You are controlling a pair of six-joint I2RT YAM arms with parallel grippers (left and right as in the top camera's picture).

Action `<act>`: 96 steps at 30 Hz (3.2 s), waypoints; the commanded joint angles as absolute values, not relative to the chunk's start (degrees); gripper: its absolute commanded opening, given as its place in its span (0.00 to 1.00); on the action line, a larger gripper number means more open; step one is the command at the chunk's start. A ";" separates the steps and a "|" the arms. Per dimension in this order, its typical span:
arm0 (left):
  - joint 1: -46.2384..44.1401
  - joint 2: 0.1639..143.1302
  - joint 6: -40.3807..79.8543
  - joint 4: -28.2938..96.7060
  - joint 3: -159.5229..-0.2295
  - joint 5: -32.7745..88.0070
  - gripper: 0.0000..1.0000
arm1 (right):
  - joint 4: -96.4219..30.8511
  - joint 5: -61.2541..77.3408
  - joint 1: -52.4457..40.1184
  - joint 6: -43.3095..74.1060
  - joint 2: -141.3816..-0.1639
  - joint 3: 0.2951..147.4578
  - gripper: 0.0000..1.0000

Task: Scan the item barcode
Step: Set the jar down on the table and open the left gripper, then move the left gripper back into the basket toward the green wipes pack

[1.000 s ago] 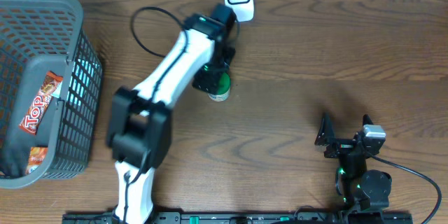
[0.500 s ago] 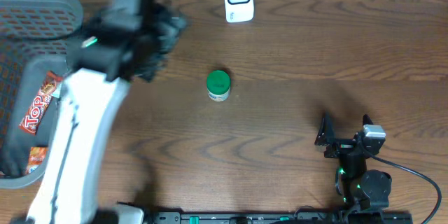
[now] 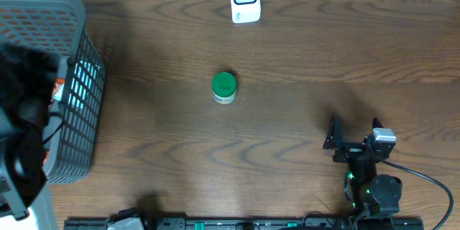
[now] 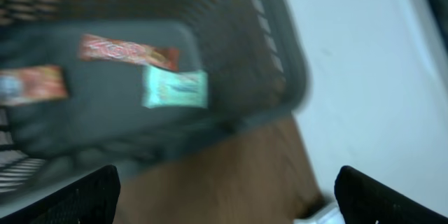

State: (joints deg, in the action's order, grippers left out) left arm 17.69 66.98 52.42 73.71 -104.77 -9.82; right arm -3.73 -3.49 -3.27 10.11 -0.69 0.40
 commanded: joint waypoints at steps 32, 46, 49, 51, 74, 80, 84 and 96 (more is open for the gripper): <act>38.20 109.47 37.12 67.11 -103.94 6.72 0.98 | -3.90 -3.99 -3.79 10.85 -0.40 0.32 0.99; 38.20 110.43 36.51 54.33 -89.34 12.27 0.98 | -3.90 -3.99 -3.79 10.85 -0.40 0.32 0.99; 38.17 110.48 36.40 51.77 -86.30 13.96 0.98 | -3.90 -3.99 -3.79 10.85 -0.40 0.32 0.99; 38.17 110.48 36.40 50.26 -84.64 14.13 0.97 | -3.90 -3.99 -3.79 10.85 -0.40 0.32 0.99; 37.15 116.62 35.16 42.63 -79.72 18.02 0.98 | -3.90 -3.99 -3.79 10.85 -0.40 0.32 0.99; 37.15 119.11 35.16 40.64 -79.72 22.11 0.98 | -3.90 -3.99 -3.79 10.85 -0.40 0.32 0.99; 36.95 120.27 35.14 39.48 -79.72 23.20 0.98 | -3.90 -3.99 -3.79 10.85 -0.40 0.32 0.99; 33.91 120.57 35.40 36.16 -79.72 20.86 0.95 | -3.90 -3.99 -3.79 10.85 -0.40 0.32 0.99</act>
